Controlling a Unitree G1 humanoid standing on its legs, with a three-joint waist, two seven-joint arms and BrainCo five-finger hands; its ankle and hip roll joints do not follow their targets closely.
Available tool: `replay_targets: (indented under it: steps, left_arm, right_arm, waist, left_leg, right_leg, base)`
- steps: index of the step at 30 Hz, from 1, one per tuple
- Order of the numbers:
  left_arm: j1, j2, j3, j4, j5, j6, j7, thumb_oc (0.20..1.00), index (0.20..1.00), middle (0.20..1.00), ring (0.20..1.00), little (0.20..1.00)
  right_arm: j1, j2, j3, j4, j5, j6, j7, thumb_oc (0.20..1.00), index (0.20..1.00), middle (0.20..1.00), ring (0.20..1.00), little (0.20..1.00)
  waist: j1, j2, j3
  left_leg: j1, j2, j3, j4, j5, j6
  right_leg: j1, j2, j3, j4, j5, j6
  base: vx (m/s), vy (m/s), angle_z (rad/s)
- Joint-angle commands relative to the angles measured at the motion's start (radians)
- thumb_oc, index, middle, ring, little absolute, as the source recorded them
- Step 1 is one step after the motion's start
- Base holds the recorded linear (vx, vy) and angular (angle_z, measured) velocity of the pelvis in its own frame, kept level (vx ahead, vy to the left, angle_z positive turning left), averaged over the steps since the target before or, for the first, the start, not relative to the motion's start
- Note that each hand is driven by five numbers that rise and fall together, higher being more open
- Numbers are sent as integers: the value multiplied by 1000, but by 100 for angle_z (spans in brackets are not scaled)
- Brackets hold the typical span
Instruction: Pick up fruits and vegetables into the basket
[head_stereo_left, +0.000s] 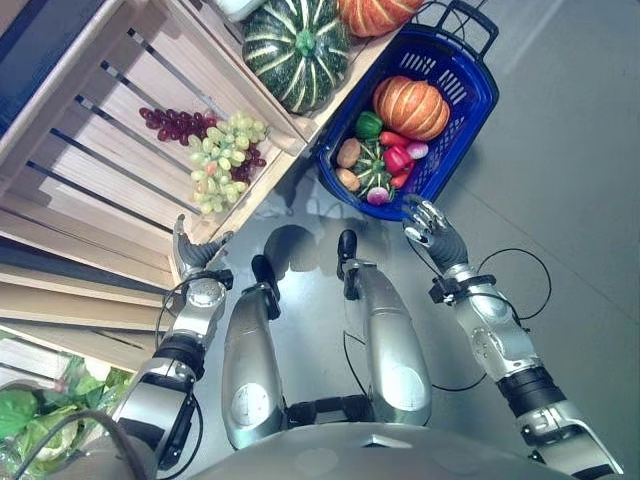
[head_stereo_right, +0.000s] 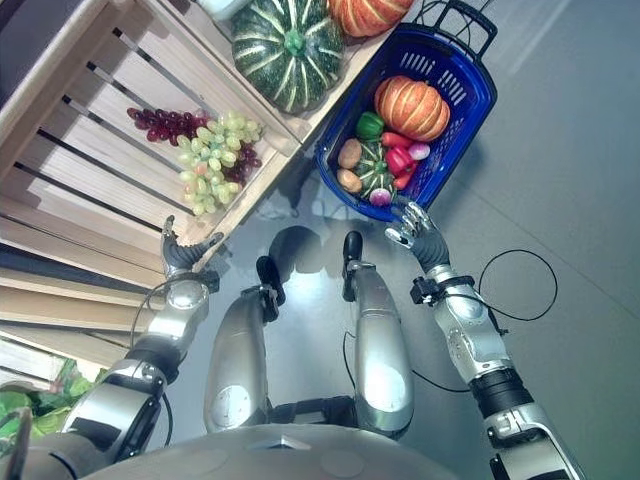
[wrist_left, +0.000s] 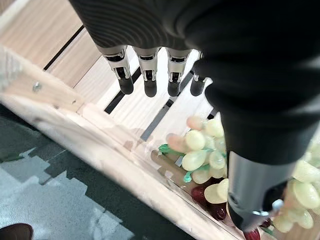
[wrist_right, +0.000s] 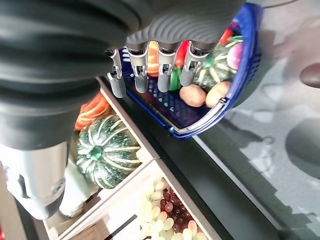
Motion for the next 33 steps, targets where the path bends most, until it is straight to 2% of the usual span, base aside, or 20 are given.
replay_targets:
  steps: [1,8,12,15,21,31,33]
  left_arm:
    - [11,38,18,-37,-44,-36,88,1000,1000,1000,1000,1000]
    - [-72,66,65,-77,-40,-88,220,1000,1000,1000,1000,1000]
    - [-108,85,76,-102,-24,-108,244,1000,1000,1000,1000,1000]
    - [-138,105,75,-128,38,-127,277,1000,1000,1000,1000,1000]
    - [-170,104,62,-169,74,-182,240,1000,1000,1000,1000,1000]
    - [-218,107,28,-146,65,-141,194,1000,1000,1000,1000,1000]
    - [-238,113,23,-125,52,-107,188,1000,1000,1000,1000,1000]
  right_arm:
    - [27,-21,-2,-110,25,-68,-15,1000,1000,1000,1000,1000]
    - [2,-28,16,-111,34,-64,-49,1000,1000,1000,1000,1000]
    - [-4,-28,22,-111,41,-57,-58,1000,1000,1000,1000,1000]
    - [-6,-28,16,-114,47,-48,-59,1000,1000,1000,1000,1000]
    - [-11,-28,17,-116,48,-56,-65,1000,1000,1000,1000,1000]
    - [-39,-24,21,-98,62,-57,-66,1000,1000,1000,1000,1000]
    - [-50,-25,22,-94,67,-53,-68,1000,1000,1000,1000,1000]
  waist:
    - [-10,-3,-27]
    - [-12,-13,-27]
    - [-14,-20,-27]
    - [-19,-27,-27]
    - [-24,-35,-27]
    - [-33,-45,-27]
    - [-37,-48,-27]
  left_leg:
    - [-48,-28,26,-12,16,48]
    - [-125,-17,20,43,-1,47]
    - [-144,-13,21,47,-3,45]
    - [-164,-6,26,57,-8,44]
    - [-195,-1,29,70,-17,44]
    - [-243,10,31,97,-30,42]
    - [-256,12,32,105,-33,41]
  right_leg:
    - [-24,25,12,115,-116,71]
    - [-97,26,18,155,-123,63]
    - [-118,30,22,153,-118,60]
    - [-138,33,24,157,-115,56]
    - [-168,36,25,159,-112,53]
    - [-215,40,29,171,-108,51]
    - [-227,41,31,173,-106,51]
  base:
    - [0,0,0]
    - [10,-27,5]
    - [0,0,0]
    - [13,-8,-3]
    - [0,0,0]
    - [0,0,0]
    - [0,-9,-4]
